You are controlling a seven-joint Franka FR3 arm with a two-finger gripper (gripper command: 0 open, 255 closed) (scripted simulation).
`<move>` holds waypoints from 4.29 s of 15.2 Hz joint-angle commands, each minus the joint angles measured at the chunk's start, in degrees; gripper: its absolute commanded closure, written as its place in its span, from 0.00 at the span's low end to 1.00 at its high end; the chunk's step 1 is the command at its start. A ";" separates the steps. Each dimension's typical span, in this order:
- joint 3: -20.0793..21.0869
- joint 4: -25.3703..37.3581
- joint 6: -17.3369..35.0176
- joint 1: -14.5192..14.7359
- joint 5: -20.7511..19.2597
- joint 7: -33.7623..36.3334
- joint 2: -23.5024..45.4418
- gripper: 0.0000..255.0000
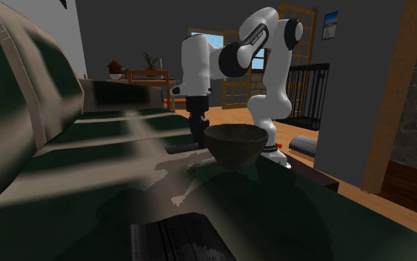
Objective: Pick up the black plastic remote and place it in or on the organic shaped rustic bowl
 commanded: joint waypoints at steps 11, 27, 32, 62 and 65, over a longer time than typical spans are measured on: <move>-0.61 4.97 -8.15 0.00 0.05 0.27 -3.02 1.00; -1.59 15.33 -20.66 -0.31 -0.44 1.05 -5.21 1.00; -1.82 19.18 -24.48 -0.43 -0.65 1.39 -5.20 1.00; 11.18 15.74 -14.09 5.98 0.96 18.85 -0.51 1.00; 11.18 15.74 -14.09 5.98 0.96 18.85 -0.51 1.00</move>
